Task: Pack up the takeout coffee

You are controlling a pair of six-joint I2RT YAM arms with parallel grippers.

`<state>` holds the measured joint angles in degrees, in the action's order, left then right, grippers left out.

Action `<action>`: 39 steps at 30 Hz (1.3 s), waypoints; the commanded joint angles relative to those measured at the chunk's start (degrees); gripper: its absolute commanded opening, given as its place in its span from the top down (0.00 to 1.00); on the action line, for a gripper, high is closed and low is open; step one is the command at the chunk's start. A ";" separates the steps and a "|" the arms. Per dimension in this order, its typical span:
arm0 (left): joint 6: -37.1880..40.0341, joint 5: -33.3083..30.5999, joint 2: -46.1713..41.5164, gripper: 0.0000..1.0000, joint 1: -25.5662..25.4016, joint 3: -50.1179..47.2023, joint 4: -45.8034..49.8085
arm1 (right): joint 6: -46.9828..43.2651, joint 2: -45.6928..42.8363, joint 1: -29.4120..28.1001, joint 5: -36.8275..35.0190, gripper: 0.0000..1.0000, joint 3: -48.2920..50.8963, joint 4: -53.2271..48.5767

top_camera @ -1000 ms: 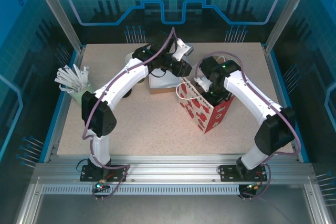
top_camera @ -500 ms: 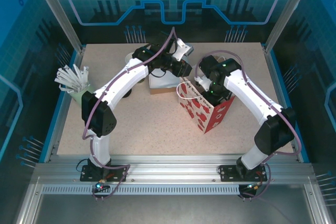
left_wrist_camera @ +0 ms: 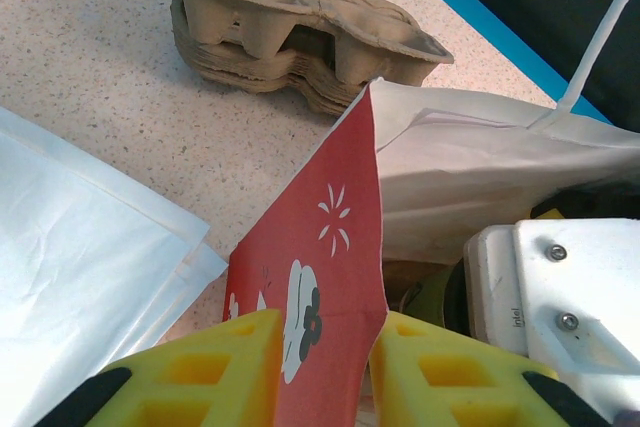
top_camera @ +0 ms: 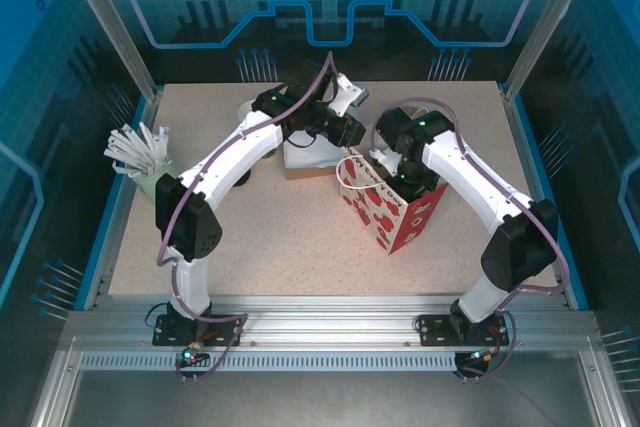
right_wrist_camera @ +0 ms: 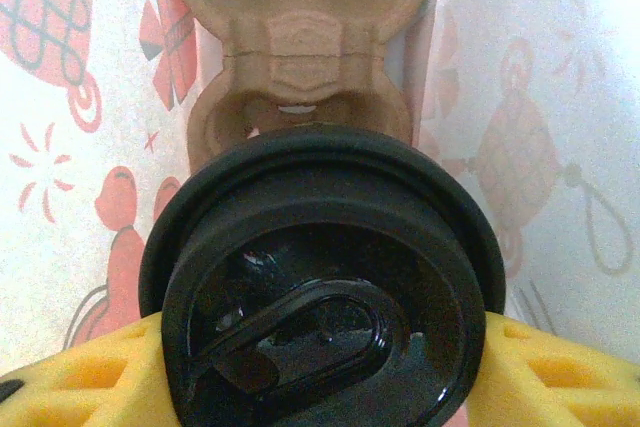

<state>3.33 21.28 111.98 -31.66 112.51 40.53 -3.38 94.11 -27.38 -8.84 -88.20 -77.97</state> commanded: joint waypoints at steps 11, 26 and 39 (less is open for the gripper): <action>0.44 -0.27 -2.21 0.70 0.38 -1.41 0.12 | 0.21 2.22 0.10 0.53 0.64 1.93 2.01; 0.41 -0.45 -2.56 0.70 0.42 -1.67 -0.09 | 0.29 3.34 0.82 0.18 0.64 5.83 4.62; -0.04 0.00 -2.27 0.70 0.45 -1.76 -0.41 | 0.30 6.89 1.45 0.46 0.63 10.67 9.00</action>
<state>3.33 21.28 111.57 -31.66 111.90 40.14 -3.46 94.70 -26.83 -9.67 -83.15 -71.18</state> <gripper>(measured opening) 0.300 0.615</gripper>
